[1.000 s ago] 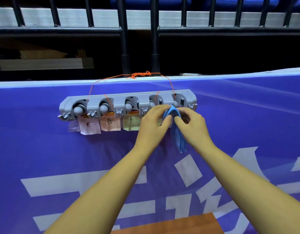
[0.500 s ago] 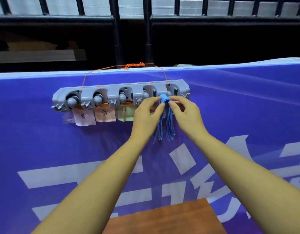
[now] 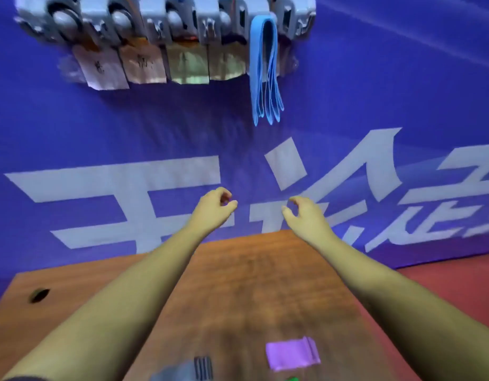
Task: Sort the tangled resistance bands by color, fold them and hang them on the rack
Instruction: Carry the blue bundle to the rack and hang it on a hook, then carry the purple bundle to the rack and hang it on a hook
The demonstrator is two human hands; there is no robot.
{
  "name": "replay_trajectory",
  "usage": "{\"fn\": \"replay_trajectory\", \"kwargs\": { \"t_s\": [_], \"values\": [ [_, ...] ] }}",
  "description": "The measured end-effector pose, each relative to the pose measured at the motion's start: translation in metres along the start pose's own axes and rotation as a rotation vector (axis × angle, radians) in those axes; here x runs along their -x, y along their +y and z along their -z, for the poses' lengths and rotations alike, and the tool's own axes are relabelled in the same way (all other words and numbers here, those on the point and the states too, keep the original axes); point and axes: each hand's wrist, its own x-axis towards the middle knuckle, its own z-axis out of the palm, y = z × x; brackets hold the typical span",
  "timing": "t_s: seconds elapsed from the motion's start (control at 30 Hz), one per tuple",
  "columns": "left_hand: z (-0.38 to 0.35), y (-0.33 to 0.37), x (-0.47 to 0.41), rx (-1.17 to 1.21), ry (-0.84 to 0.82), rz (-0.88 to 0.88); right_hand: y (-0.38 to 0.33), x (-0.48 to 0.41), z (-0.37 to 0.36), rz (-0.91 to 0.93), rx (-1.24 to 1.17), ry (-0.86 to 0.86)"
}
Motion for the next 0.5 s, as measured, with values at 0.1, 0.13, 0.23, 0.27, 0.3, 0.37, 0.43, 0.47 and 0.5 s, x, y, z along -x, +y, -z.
{"fn": "replay_trajectory", "kwargs": {
  "t_s": [0.1, 0.13, 0.23, 0.27, 0.3, 0.37, 0.43, 0.47, 0.5],
  "values": [
    [-0.041, -0.034, 0.021, -0.020, -0.138, 0.104, 0.040, 0.025, -0.038, -0.058, 0.039, -0.088],
    [-0.055, -0.045, 0.029, -0.030, -0.170, 0.129, 0.053, 0.034, -0.050, -0.071, 0.043, -0.123],
    [-0.098, -0.076, 0.058, -0.050, -0.274, 0.174, 0.086, 0.063, -0.081, -0.106, 0.050, -0.241],
    [-0.112, -0.086, 0.069, -0.048, -0.321, 0.195, 0.095, 0.074, -0.091, -0.115, 0.053, -0.287],
    [-0.127, -0.098, 0.078, -0.041, -0.371, 0.218, 0.107, 0.084, -0.101, -0.123, 0.055, -0.335],
    [-0.155, -0.120, 0.097, -0.021, -0.465, 0.256, 0.126, 0.105, -0.120, -0.143, 0.081, -0.439],
    [-0.179, -0.137, 0.113, -0.008, -0.539, 0.286, 0.145, 0.123, -0.138, -0.178, 0.112, -0.547],
    [-0.190, -0.143, 0.121, -0.001, -0.572, 0.298, 0.153, 0.130, -0.145, -0.193, 0.117, -0.588],
    [-0.200, -0.147, 0.127, 0.014, -0.599, 0.315, 0.161, 0.136, -0.152, -0.191, 0.114, -0.616]
  ]
}}
